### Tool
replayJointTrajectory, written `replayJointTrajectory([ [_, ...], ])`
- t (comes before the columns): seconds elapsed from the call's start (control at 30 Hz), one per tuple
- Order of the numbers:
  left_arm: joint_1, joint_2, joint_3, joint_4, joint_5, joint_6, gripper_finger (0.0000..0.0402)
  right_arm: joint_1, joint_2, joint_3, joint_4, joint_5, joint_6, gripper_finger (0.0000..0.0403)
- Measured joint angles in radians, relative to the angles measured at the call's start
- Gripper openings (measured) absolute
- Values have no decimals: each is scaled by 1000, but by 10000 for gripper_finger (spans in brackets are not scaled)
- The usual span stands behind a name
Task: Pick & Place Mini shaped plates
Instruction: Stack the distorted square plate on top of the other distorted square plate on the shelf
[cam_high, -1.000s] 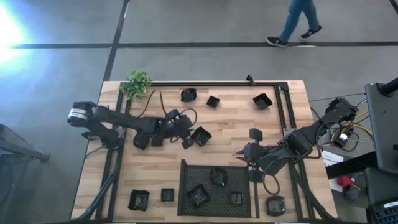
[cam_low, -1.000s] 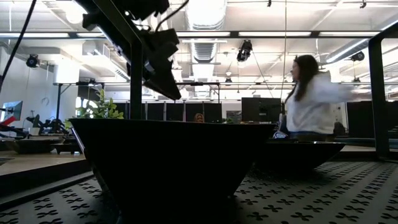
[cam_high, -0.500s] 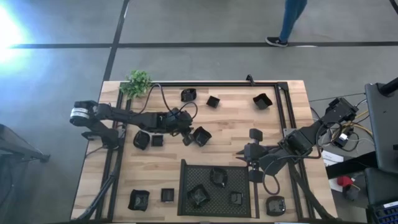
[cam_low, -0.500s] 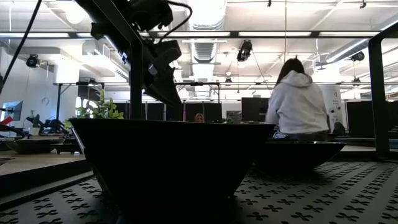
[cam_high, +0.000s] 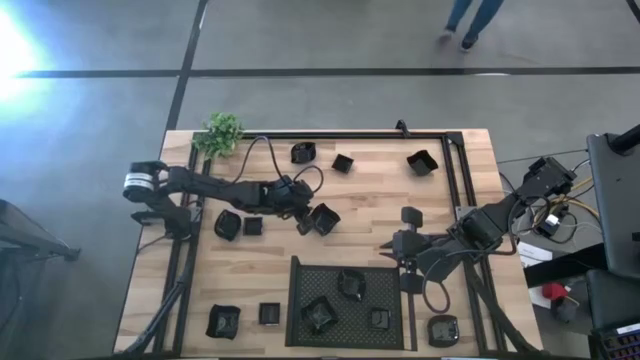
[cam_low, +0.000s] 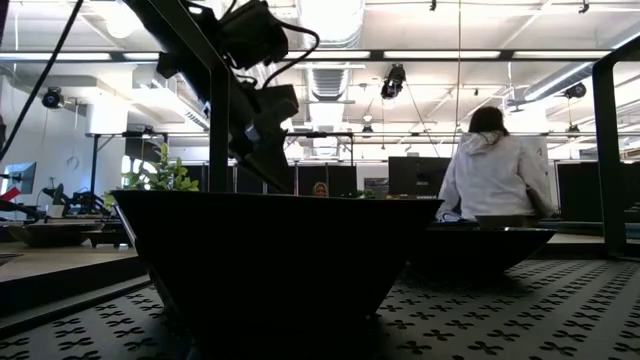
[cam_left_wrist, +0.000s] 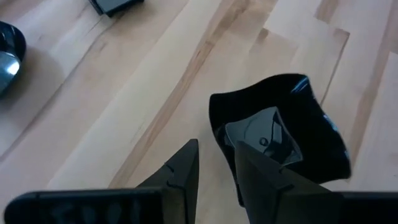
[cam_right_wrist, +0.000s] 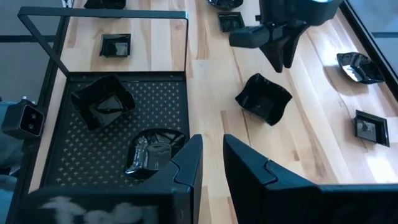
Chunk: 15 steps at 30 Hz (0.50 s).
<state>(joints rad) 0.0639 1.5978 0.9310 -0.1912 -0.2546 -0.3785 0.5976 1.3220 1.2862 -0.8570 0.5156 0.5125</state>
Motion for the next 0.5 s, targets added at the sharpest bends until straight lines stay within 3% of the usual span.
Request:
replayJointTrajectory([
  [0.5, 0, 72, 0, 26, 0, -31, 99, 0, -6, 0, 1, 0, 3, 60],
])
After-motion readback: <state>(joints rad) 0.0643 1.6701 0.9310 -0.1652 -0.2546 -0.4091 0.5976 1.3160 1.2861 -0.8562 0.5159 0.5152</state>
